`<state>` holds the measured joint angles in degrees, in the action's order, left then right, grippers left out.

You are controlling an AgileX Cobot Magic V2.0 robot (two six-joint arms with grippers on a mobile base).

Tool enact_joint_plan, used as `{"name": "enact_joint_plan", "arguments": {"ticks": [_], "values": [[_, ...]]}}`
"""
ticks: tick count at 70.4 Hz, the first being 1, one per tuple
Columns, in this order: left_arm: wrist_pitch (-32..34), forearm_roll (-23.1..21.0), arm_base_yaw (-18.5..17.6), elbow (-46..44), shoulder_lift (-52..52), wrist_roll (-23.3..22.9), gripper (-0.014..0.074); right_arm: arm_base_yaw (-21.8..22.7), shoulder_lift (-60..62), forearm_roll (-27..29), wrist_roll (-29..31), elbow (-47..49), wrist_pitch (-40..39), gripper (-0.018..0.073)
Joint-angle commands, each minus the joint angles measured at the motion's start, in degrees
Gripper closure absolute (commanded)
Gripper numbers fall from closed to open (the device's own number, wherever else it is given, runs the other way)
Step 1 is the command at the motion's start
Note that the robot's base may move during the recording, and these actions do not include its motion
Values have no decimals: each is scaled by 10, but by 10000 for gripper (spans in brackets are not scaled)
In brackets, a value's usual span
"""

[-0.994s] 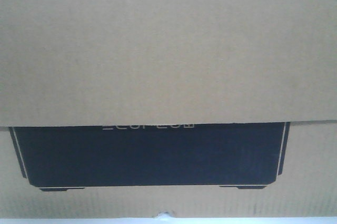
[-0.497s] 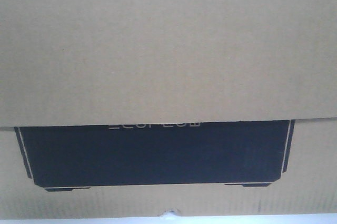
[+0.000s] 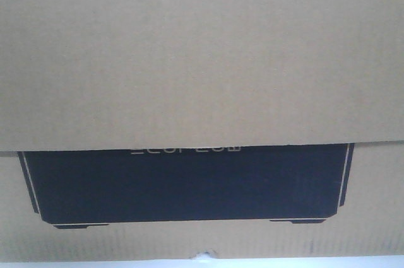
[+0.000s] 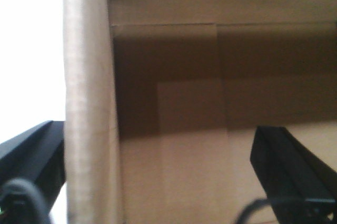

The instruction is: Grab box from left shelf to table start

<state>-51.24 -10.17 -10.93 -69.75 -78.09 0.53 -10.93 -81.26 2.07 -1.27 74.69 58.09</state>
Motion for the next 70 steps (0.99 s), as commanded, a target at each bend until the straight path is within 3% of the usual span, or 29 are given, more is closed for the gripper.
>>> {"name": "enact_joint_plan", "arguments": {"ticks": [1,26,38,56,70], "values": [[3,19,-3,-43,15,-5,32,-1,16,-21,-3,35,-7,-13],[-94,48,-3,-145,26,-5,55,-1,34,-67,-3,118,59,1],[-97,48,-3,-149,79,-5,131,-1,90,-72,-12,118,60,144],[-44,48,-3,-121,199,-5,370,-1,197,-72,-22,93,24,496],[20,52,-3,-24,295,-5,645,-1,291,-72,-22,0,-41,503]]}}
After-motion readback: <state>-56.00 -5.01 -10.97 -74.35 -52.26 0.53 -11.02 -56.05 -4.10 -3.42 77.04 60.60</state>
